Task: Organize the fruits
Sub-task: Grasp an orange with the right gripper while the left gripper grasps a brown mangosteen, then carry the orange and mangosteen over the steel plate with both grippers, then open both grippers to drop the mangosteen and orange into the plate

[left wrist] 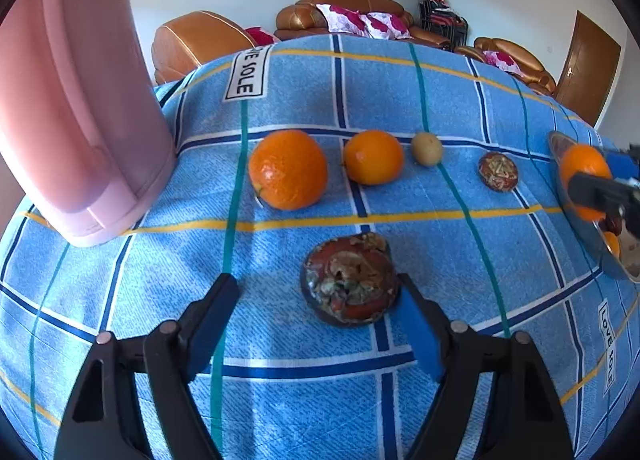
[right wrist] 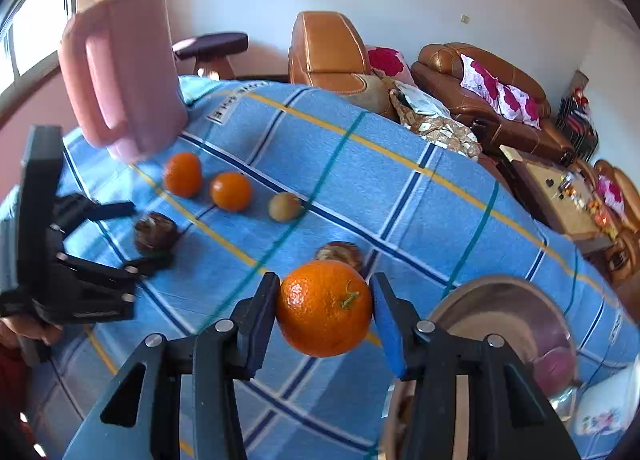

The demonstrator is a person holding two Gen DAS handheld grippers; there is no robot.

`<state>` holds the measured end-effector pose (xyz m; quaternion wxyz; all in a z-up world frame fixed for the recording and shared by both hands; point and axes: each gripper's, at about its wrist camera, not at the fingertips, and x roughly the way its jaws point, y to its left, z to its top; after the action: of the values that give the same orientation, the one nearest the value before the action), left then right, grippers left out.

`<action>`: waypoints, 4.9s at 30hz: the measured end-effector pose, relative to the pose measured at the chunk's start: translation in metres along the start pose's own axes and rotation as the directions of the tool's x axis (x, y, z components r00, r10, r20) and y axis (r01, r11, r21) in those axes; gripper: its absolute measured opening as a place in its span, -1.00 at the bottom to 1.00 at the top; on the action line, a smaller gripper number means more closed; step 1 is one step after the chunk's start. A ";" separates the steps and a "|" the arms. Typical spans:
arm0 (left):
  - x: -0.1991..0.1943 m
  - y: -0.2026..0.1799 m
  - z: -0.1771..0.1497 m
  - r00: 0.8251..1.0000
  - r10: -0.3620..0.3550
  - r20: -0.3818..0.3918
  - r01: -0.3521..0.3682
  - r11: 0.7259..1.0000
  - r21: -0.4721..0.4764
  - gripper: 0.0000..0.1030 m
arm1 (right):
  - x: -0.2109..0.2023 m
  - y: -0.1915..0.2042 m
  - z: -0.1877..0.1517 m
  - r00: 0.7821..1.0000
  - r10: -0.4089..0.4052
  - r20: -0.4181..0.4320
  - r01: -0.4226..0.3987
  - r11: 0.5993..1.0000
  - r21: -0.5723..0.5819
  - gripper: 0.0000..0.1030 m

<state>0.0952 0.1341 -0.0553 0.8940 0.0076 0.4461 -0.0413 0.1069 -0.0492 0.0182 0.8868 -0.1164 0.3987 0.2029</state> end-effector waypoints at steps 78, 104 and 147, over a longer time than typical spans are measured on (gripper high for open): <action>-0.075 -0.259 -0.002 0.892 -0.203 0.404 0.133 0.972 0.195 -0.08 | -0.117 -0.156 -0.170 0.773 -0.582 0.252 0.409 0.761 0.504 -0.05; -0.015 -0.287 0.027 0.972 -0.140 0.188 0.100 0.973 0.209 -0.08 | -0.066 -0.167 -0.153 0.951 -0.273 0.148 0.189 0.886 0.423 -0.05; -0.075 -0.203 0.019 0.865 0.172 0.470 -0.166 0.985 -0.055 1.00 | -0.143 -0.182 -0.190 0.627 -0.708 0.325 0.339 0.623 0.705 0.49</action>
<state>0.0488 -0.0643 0.0207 0.9760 0.0306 0.2122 0.0394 -0.0215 -0.3192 0.0097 0.9712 0.1105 0.0961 -0.1881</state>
